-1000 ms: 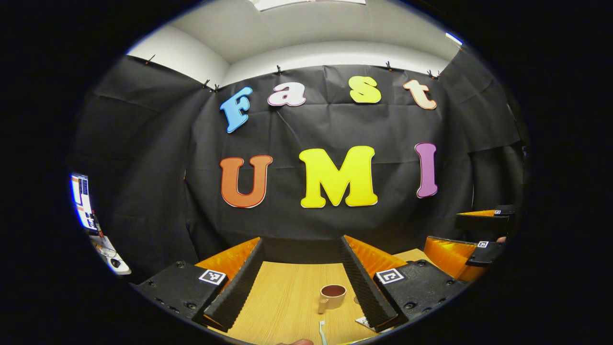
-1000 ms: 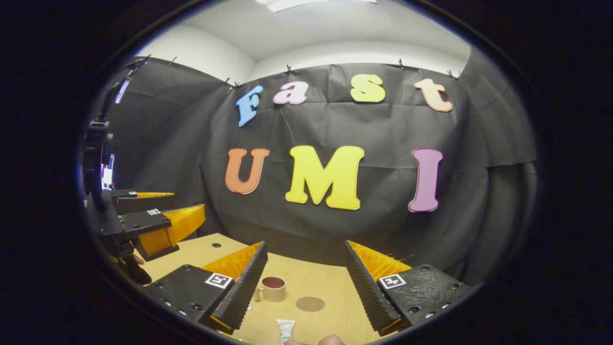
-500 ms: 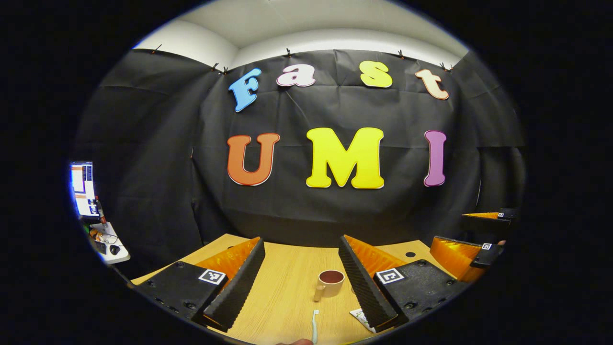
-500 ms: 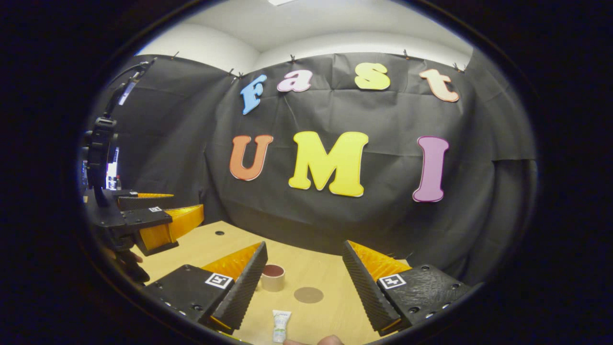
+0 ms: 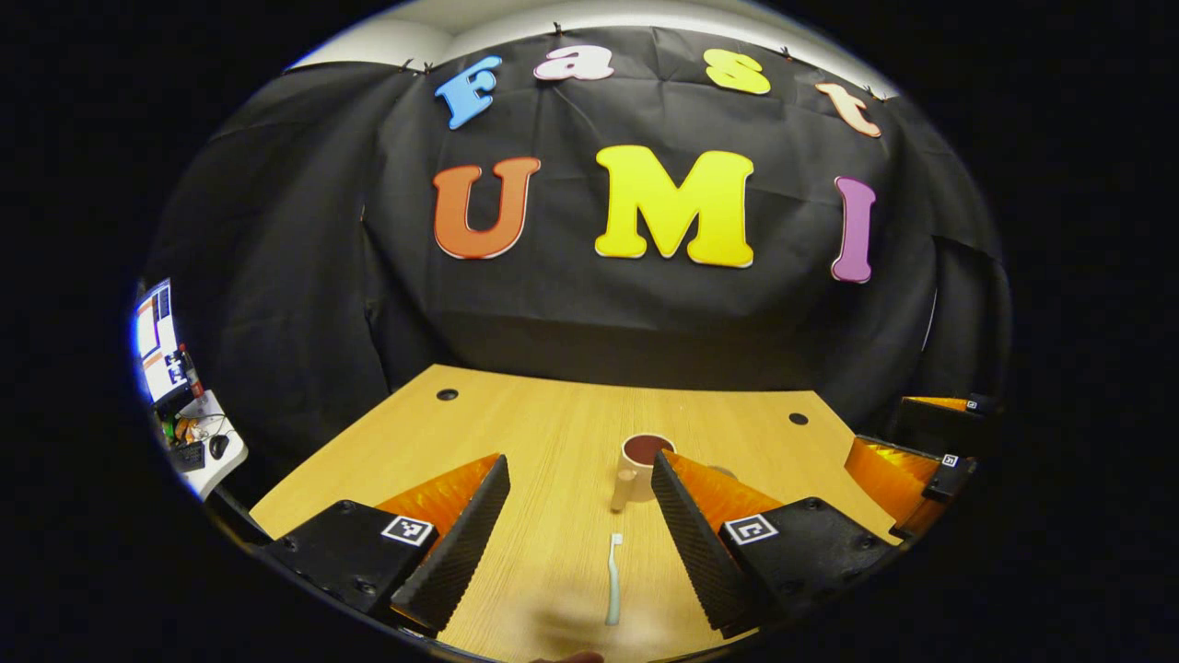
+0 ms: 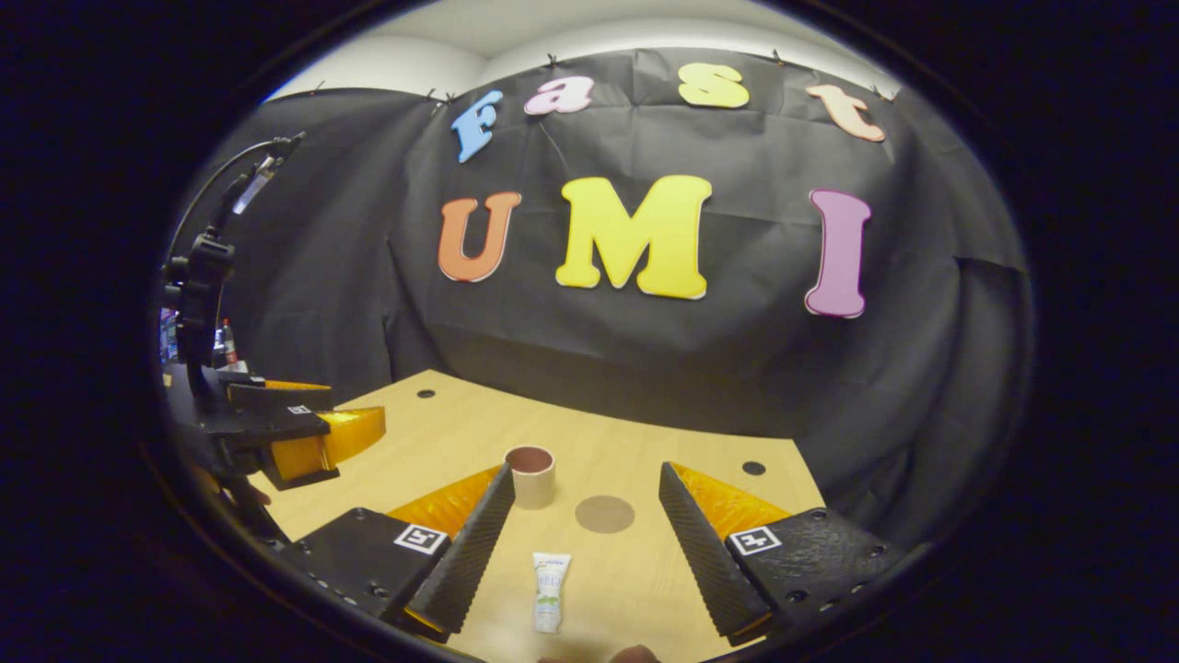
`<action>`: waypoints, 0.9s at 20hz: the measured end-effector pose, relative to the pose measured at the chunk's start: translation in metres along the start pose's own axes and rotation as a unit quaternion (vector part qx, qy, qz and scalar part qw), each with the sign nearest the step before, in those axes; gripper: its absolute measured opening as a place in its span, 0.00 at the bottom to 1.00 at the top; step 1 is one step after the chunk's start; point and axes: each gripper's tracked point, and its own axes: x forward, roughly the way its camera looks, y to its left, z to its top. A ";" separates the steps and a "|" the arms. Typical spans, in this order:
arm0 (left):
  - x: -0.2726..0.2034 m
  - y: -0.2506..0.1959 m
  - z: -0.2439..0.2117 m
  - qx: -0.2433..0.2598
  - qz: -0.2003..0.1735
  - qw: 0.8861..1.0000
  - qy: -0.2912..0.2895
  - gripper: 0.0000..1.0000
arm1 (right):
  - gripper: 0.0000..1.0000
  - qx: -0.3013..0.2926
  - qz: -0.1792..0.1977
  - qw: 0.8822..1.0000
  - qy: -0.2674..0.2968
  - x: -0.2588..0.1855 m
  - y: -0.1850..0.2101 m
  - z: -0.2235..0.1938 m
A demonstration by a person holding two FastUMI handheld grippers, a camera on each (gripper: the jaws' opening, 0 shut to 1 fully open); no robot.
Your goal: Put the toothbrush and toothpaste on the desktop into the cup, then pick up the cup and place it on the coaster on the desktop.
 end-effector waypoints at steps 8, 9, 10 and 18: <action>0.034 -0.019 -0.084 -0.008 -0.070 0.982 0.173 0.99 | 0.96 0.020 -0.003 0.992 0.122 0.040 0.005 -0.070; 0.038 -0.024 -0.093 -0.010 -0.077 0.978 0.192 0.99 | 0.96 0.022 -0.006 0.990 0.139 0.045 0.004 -0.080; 0.042 -0.027 -0.103 -0.007 -0.081 0.975 0.207 0.99 | 0.94 0.027 -0.005 0.988 0.154 0.050 0.004 -0.088; 0.066 -0.032 -0.161 0.009 -0.076 0.944 0.321 0.99 | 0.81 0.023 0.018 0.959 0.281 0.078 0.010 -0.162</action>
